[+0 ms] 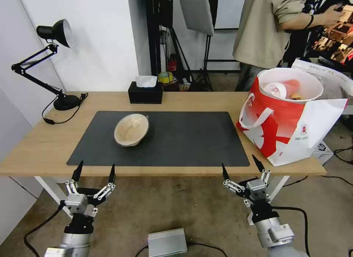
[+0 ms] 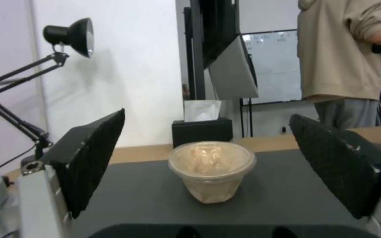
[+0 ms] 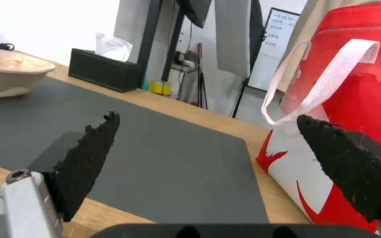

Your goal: Pick up the trash from the table and place it into the takeout bag.

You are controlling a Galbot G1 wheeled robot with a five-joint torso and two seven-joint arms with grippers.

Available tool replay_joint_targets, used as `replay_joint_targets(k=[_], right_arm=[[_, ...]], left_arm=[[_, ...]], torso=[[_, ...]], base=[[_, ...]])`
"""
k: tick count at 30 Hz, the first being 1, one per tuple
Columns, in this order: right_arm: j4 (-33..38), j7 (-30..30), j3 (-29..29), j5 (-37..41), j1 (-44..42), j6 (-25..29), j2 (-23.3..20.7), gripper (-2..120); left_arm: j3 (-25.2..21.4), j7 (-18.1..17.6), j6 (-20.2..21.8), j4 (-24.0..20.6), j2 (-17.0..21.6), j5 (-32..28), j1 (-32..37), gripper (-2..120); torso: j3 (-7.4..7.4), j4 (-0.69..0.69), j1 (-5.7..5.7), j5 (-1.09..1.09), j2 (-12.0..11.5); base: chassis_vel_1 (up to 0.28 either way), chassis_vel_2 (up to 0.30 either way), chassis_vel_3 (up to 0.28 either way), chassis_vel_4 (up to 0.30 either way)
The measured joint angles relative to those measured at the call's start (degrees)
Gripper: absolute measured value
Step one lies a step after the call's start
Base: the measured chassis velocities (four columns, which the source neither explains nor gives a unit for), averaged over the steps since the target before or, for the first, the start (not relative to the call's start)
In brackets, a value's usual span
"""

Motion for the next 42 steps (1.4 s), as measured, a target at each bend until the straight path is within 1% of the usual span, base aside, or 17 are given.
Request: replay_joint_targets(k=[3, 5, 11, 17, 21, 23, 24, 27, 28, 29, 30, 31, 35, 37, 39, 41, 42], right_arm=[[0.0, 0.0, 0.0, 0.0, 0.0, 0.0, 0.0, 100], [0.0, 0.0, 0.0, 0.0, 0.0, 0.0, 0.0, 100], [0.0, 0.0, 0.0, 0.0, 0.0, 0.0, 0.0, 100], [0.0, 0.0, 0.0, 0.0, 0.0, 0.0, 0.0, 100], [0.0, 0.0, 0.0, 0.0, 0.0, 0.0, 0.0, 100], [0.0, 0.0, 0.0, 0.0, 0.0, 0.0, 0.0, 100], [0.0, 0.0, 0.0, 0.0, 0.0, 0.0, 0.0, 100], [0.0, 0.0, 0.0, 0.0, 0.0, 0.0, 0.0, 100], [0.0, 0.0, 0.0, 0.1, 0.0, 0.0, 0.0, 100], [0.0, 0.1, 0.0, 0.1, 0.0, 0.0, 0.0, 100], [0.0, 0.1, 0.0, 0.1, 0.0, 0.0, 0.0, 100], [0.0, 0.1, 0.0, 0.1, 0.0, 0.0, 0.0, 100], [0.0, 0.1, 0.0, 0.1, 0.0, 0.0, 0.0, 100], [0.0, 0.1, 0.0, 0.1, 0.0, 0.0, 0.0, 100], [0.0, 0.1, 0.0, 0.1, 0.0, 0.0, 0.0, 100], [0.0, 0.1, 0.0, 0.1, 0.0, 0.0, 0.0, 100], [0.0, 0.1, 0.0, 0.1, 0.0, 0.0, 0.0, 100]], left_arm=[[0.3, 0.0, 0.9, 0.2, 0.8, 0.4, -1.4, 100], [1.0, -0.2, 2.4, 0.3, 2.2, 1.2, -3.8, 100], [0.2, -0.9, 2.7, -0.3, 3.1, 4.2, -4.9, 100], [2.2, -1.4, 4.5, 0.3, 5.1, 6.2, -7.1, 100], [4.2, -1.6, 5.2, 2.3, 8.2, 8.3, -8.7, 100], [4.4, -1.6, 5.2, 2.6, 8.7, 8.5, -8.9, 100], [4.8, -1.6, 5.3, 3.4, 9.9, 8.8, -9.5, 100], [5.3, -1.6, 5.5, 4.3, 11.5, 9.2, -10.4, 100], [5.7, -1.6, 5.8, 4.9, 12.7, 9.5, -10.9, 100], [5.8, -1.6, 6.0, 5.1, 13.1, 9.5, -11.0, 100], [6.3, -1.6, 6.5, 5.7, 14.6, 9.6, -11.6, 100], [6.3, -1.6, 6.5, 5.7, 14.6, 9.6, -11.6, 100], [7.1, -1.7, 8.2, 6.8, 18.6, 9.4, -13.3, 100], [7.1, -1.7, 8.3, 6.8, 18.7, 9.4, -13.3, 100], [7.2, -1.9, 8.9, 7.9, 21.5, 9.0, -14.4, 100], [7.2, -1.9, 8.9, 8.1, 22.0, 9.0, -14.6, 100], [7.2, -2.0, 9.2, 8.5, 23.1, 8.8, -15.3, 100]], torso=[[0.00, 0.00, 0.00, 0.00, 0.0], [0.00, -0.02, 0.01, 0.00, 0.0], [0.00, 0.00, 0.00, 0.01, 0.0], [0.00, -0.01, 0.00, 0.00, 0.0], [0.00, -0.01, 0.00, 0.00, 0.0], [0.00, -0.01, 0.00, 0.00, 0.0], [0.00, 0.00, 0.00, 0.00, 0.0], [0.00, -0.01, 0.00, 0.00, 0.0], [0.00, -0.01, 0.00, -0.01, 0.0], [0.00, -0.01, 0.00, 0.00, 0.0], [0.00, -0.01, 0.01, -0.01, 0.0], [0.00, -0.01, 0.01, -0.01, 0.0], [0.00, 0.00, 0.00, -0.01, 0.0], [0.00, 0.00, 0.00, -0.01, 0.0], [0.00, 0.00, 0.00, -0.01, 0.0], [0.00, 0.00, 0.00, -0.01, 0.0], [0.00, -0.01, 0.00, 0.00, 0.0]], base=[[0.000, 0.000, 0.000, 0.000], [0.000, 0.000, 0.000, 0.000], [0.000, 0.000, 0.000, 0.000], [0.000, 0.000, 0.000, 0.000], [0.000, 0.000, 0.000, 0.000], [0.000, 0.000, 0.000, 0.000], [0.000, 0.000, 0.000, 0.000], [0.000, 0.000, 0.000, 0.000], [0.000, 0.000, 0.000, 0.000], [0.000, 0.000, 0.000, 0.000], [0.000, 0.000, 0.000, 0.000], [0.000, 0.000, 0.000, 0.000], [0.000, 0.000, 0.000, 0.000], [0.000, 0.000, 0.000, 0.000], [0.000, 0.000, 0.000, 0.000], [0.000, 0.000, 0.000, 0.000], [0.000, 0.000, 0.000, 0.000]])
